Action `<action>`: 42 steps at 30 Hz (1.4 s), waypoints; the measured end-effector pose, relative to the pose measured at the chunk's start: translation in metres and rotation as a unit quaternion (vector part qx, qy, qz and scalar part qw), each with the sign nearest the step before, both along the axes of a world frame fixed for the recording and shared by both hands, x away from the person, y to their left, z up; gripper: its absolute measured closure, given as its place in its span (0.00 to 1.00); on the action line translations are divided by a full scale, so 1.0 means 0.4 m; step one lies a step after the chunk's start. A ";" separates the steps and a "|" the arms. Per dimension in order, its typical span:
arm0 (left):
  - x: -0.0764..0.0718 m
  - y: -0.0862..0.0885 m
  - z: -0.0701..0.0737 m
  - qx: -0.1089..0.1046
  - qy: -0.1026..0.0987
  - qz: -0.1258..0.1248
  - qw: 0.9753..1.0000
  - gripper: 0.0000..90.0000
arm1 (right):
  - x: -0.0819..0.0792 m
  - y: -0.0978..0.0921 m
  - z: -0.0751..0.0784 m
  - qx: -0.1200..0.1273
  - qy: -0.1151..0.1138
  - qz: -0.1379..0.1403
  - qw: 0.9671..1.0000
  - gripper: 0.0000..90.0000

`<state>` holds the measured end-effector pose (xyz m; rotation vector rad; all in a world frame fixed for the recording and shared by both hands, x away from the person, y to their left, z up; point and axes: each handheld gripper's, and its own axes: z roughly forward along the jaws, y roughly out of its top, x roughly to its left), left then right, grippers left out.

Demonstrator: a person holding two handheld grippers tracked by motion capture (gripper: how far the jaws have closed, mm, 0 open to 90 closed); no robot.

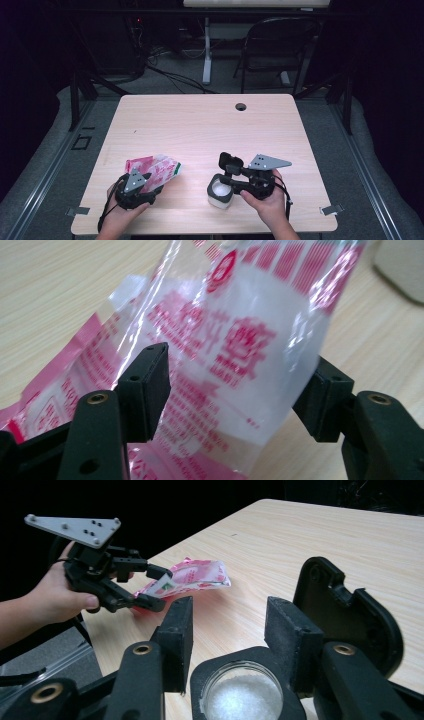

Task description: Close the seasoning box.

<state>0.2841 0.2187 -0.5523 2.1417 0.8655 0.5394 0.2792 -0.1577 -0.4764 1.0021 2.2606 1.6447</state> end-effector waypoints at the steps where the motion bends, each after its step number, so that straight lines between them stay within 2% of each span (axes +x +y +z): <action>1: -0.004 -0.007 0.001 -0.002 0.000 -0.004 1.000 0.40 | 0.001 -0.001 0.001 -0.003 0.000 -0.001 1.000 0.59; 7: -0.020 -0.044 0.004 0.001 -0.004 -0.026 1.000 0.40 | 0.002 -0.009 0.006 -0.009 0.002 -0.005 1.000 0.59; 10: -0.022 -0.055 0.002 0.006 -0.003 -0.029 1.000 0.40 | 0.003 -0.021 0.014 -0.011 0.001 -0.007 1.000 0.60; 15: -0.025 -0.060 -0.002 0.009 0.000 -0.031 0.999 0.40 | 0.009 -0.052 0.023 -0.005 0.003 -0.028 1.000 0.61; 20: -0.025 -0.058 0.000 0.005 -0.002 -0.026 1.000 0.40 | 0.012 -0.074 0.027 -0.003 0.004 -0.045 0.999 0.62; 29: -0.026 -0.050 0.000 0.008 -0.004 -0.020 1.000 0.41 | 0.020 -0.094 0.026 -0.008 0.006 -0.056 0.998 0.62; 40: -0.029 -0.032 0.006 0.002 -0.006 -0.010 1.000 0.41 | 0.045 -0.105 -0.002 -0.016 0.023 -0.074 0.997 0.61; 42: -0.031 -0.027 0.008 -0.002 -0.007 -0.006 1.000 0.41 | 0.051 -0.101 -0.006 -0.018 0.026 -0.070 0.997 0.61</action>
